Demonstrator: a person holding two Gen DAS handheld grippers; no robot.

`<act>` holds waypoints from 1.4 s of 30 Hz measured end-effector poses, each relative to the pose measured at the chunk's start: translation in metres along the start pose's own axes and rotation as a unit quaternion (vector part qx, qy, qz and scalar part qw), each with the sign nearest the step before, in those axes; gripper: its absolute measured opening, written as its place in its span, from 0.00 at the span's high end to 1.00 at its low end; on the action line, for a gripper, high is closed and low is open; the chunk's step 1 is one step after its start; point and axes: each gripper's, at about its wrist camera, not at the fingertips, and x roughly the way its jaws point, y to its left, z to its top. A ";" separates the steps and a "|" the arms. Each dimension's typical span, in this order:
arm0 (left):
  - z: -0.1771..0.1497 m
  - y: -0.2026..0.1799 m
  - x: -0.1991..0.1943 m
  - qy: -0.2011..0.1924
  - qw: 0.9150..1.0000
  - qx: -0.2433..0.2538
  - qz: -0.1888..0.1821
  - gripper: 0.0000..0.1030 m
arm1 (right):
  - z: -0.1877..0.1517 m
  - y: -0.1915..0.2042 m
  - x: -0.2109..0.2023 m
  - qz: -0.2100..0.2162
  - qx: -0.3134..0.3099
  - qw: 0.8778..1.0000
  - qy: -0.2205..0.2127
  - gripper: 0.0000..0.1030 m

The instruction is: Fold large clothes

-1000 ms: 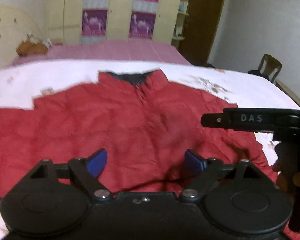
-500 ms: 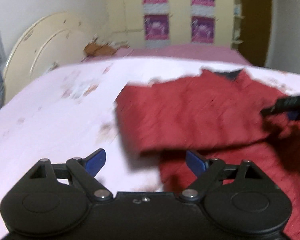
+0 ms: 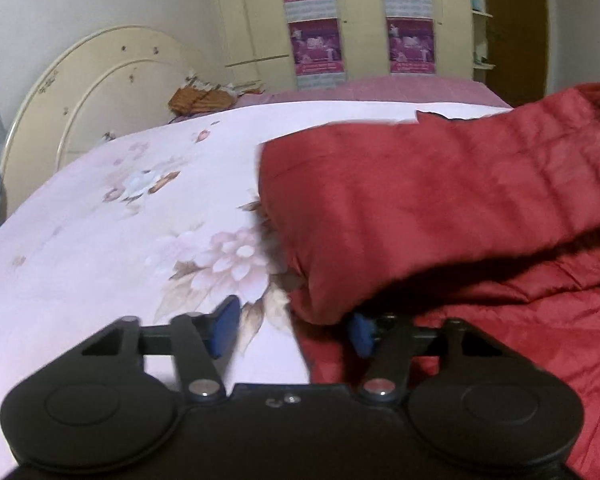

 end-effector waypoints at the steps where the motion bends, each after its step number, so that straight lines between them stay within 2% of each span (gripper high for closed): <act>1: 0.000 -0.002 0.002 0.000 1.000 0.008 -0.003 0.62 | 0.000 -0.010 0.000 -0.014 0.002 1.000 0.005 0.81; 2: 0.000 -0.005 0.003 0.001 1.000 0.012 -0.008 0.72 | -0.002 -0.020 0.002 -0.020 0.010 1.000 0.017 0.81; 3: 0.000 -0.008 0.004 0.002 1.000 0.016 -0.013 0.76 | -0.005 -0.028 0.004 -0.021 0.021 0.999 0.030 0.81; 6: -0.002 -0.014 0.004 -0.001 1.000 0.027 -0.012 0.81 | -0.021 -0.042 0.006 -0.036 0.024 0.998 0.056 0.81; 10: -0.006 -0.014 0.007 0.014 0.999 0.028 -0.022 0.91 | -0.045 -0.054 0.022 -0.072 0.019 0.992 0.104 0.81; 13: -0.003 -0.006 -0.001 0.020 0.999 0.012 -0.035 0.91 | -0.047 -0.058 0.017 -0.089 0.018 0.991 0.097 0.78; 14: -0.002 -0.002 -0.006 0.021 0.999 0.002 -0.046 0.91 | -0.045 -0.059 0.013 -0.103 0.015 0.990 0.091 0.73; 15: -0.001 0.002 -0.009 0.024 0.998 -0.006 -0.050 0.91 | -0.043 -0.059 0.011 -0.116 0.010 0.990 0.081 0.58; 16: 0.000 0.008 -0.016 0.025 0.998 -0.018 -0.055 0.88 | -0.042 -0.062 0.007 -0.127 0.006 0.989 0.069 0.51; 18: 0.001 0.018 -0.028 0.019 0.997 -0.041 -0.063 0.81 | -0.037 -0.065 -0.002 -0.131 0.006 0.990 0.050 0.51; 23: 0.021 0.023 -0.036 0.001 0.994 -0.076 -0.077 0.81 | -0.023 -0.054 -0.014 -0.111 -0.003 0.994 0.008 0.51; 29: 0.054 -0.005 -0.010 -0.006 0.993 -0.064 -0.095 0.81 | -0.018 -0.026 0.010 -0.078 -0.028 0.996 0.028 0.51; 34: 0.074 -0.032 0.012 0.012 0.993 -0.047 -0.108 0.80 | -0.015 -0.010 0.024 -0.066 -0.045 0.996 0.034 0.51; 42: 0.085 -0.058 0.046 0.032 0.995 -0.024 -0.096 0.80 | -0.012 0.000 0.052 -0.068 -0.075 0.994 0.045 0.51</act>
